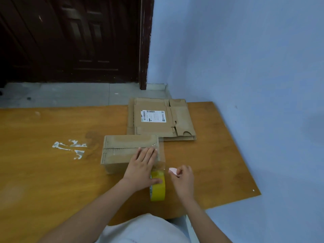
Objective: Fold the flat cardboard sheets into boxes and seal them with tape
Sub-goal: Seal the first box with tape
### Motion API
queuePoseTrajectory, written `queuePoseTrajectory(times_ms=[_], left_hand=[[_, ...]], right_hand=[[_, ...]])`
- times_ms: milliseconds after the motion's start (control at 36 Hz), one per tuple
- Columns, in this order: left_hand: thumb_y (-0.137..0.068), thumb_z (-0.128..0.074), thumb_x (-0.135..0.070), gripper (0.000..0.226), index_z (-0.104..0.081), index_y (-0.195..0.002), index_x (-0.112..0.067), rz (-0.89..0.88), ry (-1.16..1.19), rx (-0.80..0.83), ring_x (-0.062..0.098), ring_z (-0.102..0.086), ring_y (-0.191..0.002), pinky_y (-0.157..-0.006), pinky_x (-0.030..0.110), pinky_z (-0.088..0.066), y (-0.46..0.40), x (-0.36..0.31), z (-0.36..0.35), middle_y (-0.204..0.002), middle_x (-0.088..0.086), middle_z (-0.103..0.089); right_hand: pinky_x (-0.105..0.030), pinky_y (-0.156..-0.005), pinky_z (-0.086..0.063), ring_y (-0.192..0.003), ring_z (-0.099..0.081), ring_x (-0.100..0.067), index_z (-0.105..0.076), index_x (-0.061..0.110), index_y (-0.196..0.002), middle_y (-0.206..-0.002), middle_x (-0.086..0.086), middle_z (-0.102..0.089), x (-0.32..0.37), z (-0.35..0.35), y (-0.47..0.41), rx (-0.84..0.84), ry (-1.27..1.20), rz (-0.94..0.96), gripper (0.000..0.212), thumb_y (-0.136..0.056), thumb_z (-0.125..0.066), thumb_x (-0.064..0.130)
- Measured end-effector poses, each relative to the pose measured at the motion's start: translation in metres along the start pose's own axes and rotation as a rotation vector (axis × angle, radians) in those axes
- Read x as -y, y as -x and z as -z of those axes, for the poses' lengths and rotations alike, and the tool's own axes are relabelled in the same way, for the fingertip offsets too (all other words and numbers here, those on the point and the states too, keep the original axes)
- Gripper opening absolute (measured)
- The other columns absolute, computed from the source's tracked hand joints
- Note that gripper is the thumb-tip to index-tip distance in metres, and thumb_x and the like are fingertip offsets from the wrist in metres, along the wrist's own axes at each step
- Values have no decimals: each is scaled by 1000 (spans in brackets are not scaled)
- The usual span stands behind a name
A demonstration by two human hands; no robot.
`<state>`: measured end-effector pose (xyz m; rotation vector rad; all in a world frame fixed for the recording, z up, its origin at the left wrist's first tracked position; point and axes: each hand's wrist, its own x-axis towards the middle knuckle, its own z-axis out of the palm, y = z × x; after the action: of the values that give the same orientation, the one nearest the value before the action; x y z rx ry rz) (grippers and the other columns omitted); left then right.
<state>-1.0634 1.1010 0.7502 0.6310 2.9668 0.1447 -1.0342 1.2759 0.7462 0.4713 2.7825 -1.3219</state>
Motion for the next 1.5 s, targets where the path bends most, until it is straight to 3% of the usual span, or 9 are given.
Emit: queuePoseTrajectory(times_ms=[167,361,444,556,667,833,944,1167,1500], left_hand=[[-65,-27,-85,107,-51,-134,-6,11,-17,-18,26,-49,-127,-111,47,-29,0,0,-1,-136,10,-53],[-64,-31,-84,107,-53,-131,-4,-7,3,-13,28,-51,-123,-105,46,-25,1,1,-1,-132,12,-56],[-64,-33,-84,107,-53,-131,-4,-10,3,-21,28,-51,-123,-104,47,-26,0,1,-2,-132,12,-55],[-67,-33,-84,105,-52,-131,-3,-14,-2,-79,29,-50,-123,-103,47,-27,0,1,-7,-132,13,-55],[-71,-38,-78,96,-52,-131,-3,-20,9,-165,28,-46,-124,-104,46,-27,0,1,-13,-132,13,-55],[-72,-46,-64,74,-55,-124,-12,7,113,-314,22,-47,-119,-108,35,-18,-1,1,-9,-126,4,-55],[-82,-39,-59,55,-58,-114,-19,96,127,-383,16,-45,-111,-99,34,-40,-5,-3,-10,-118,-1,-58],[-77,-64,-48,41,-61,-106,-18,121,126,-416,21,-53,-99,-87,31,-36,-9,-4,-12,-113,-1,-58],[-62,-84,-30,56,-58,-108,-12,86,15,-448,26,-52,-95,-87,37,-34,-12,1,-16,-110,6,-60]], right_hand=[[-23,-60,-31,-74,-45,-20,-36,22,-67,-83,0,-42,-40,1,-15,-30,35,-90,36,-85,-67,14],[-38,-94,-38,-113,-46,-21,-56,21,-89,-109,3,-55,-60,-12,-22,110,413,-112,2,-88,-56,22],[-37,-107,-28,-124,-38,-14,-59,24,-104,-124,8,-52,-43,-14,-19,140,210,-61,18,-87,-60,19],[-27,-103,-35,-124,-40,-9,-59,25,-108,-132,6,-45,-14,-17,-2,354,-354,-110,22,-89,-62,15],[-35,-99,-46,-117,-54,-18,-66,26,-100,-121,-4,-59,-12,-27,7,418,-415,-123,28,-75,-69,38],[-26,-92,-47,-108,-59,-15,-72,34,-88,-116,-8,-62,-15,-25,8,379,-471,-89,16,-85,-68,18],[-30,-95,-48,-108,-59,-15,-72,48,-80,-115,-6,-58,-12,-24,9,357,-425,-44,27,-82,-71,21],[-20,-61,-52,-98,-59,-17,-69,24,-78,-113,-1,-51,-8,-21,15,347,-485,-112,20,-84,-67,5],[-22,-66,-50,-83,-61,-14,-70,17,-82,-87,0,-66,-12,-5,17,381,-492,-310,15,-85,-65,4]])
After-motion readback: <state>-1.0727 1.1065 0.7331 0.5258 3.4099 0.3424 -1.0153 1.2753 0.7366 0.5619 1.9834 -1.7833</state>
